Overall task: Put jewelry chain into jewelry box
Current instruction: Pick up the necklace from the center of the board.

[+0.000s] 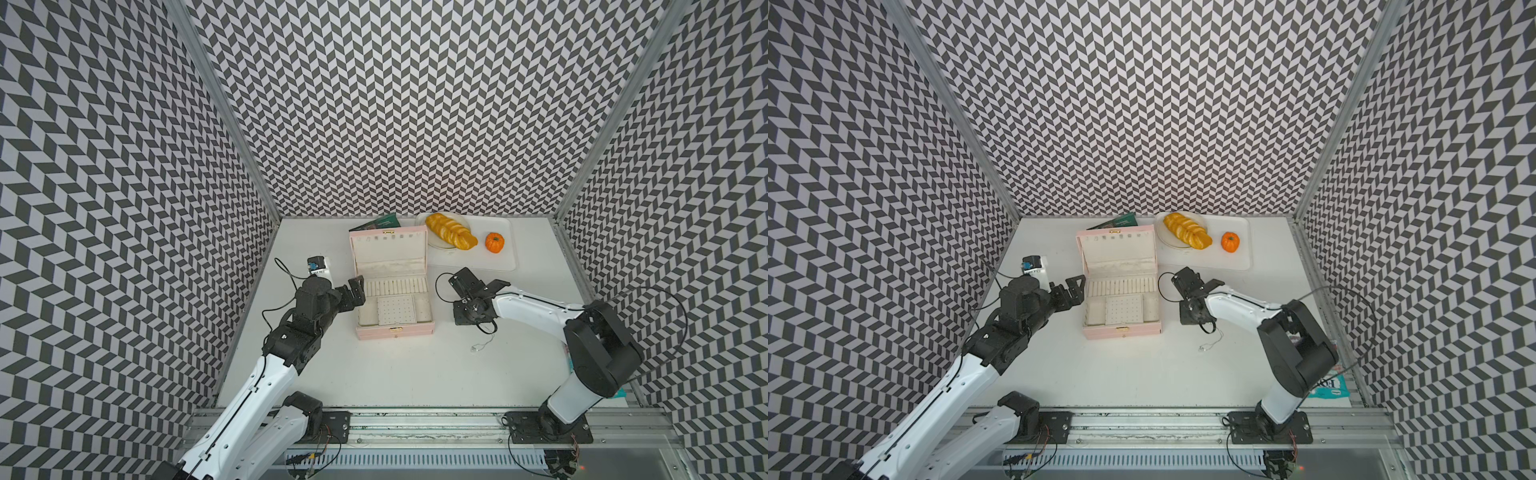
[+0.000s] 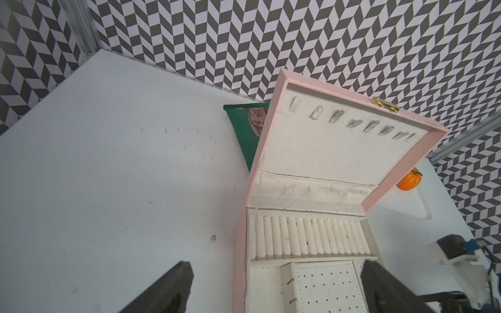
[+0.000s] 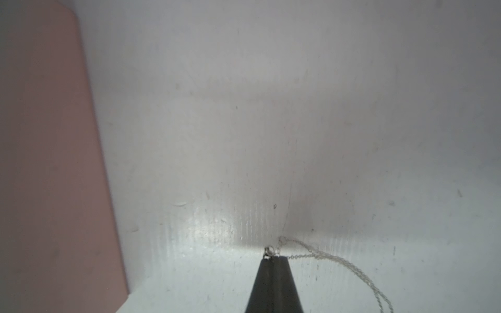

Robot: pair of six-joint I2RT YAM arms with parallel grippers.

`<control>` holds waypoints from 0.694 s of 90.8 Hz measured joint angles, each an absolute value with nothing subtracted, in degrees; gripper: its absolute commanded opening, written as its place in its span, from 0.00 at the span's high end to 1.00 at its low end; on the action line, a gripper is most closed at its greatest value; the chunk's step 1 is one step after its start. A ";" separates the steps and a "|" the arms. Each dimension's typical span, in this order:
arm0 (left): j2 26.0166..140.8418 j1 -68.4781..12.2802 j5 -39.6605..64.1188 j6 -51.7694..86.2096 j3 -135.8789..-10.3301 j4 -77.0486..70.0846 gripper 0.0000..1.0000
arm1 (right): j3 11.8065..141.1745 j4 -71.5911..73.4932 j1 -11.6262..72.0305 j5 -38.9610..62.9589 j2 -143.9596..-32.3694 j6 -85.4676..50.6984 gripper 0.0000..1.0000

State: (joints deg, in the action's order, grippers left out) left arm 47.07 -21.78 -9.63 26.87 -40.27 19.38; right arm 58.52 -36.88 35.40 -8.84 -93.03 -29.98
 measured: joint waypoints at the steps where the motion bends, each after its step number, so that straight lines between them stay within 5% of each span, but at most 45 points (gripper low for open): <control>1: 47.13 -21.78 -9.63 26.87 -40.27 19.38 0.00 | 58.67 -36.91 35.40 -8.97 -92.60 -29.98 1.00; 32: 51.62 -22.24 -7.05 26.70 -41.10 19.40 0.16 | 60.14 -35.83 35.46 -12.36 -78.61 -28.36 1.00; 63: 54.52 -29.36 -2.61 22.57 -47.27 14.59 0.22 | 70.91 -34.24 35.46 -11.73 -69.71 -20.91 1.00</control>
State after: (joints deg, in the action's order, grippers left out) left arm 54.52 -29.36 -2.61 22.57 -47.27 14.59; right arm 70.91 -34.24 35.46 -11.73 -69.71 -20.91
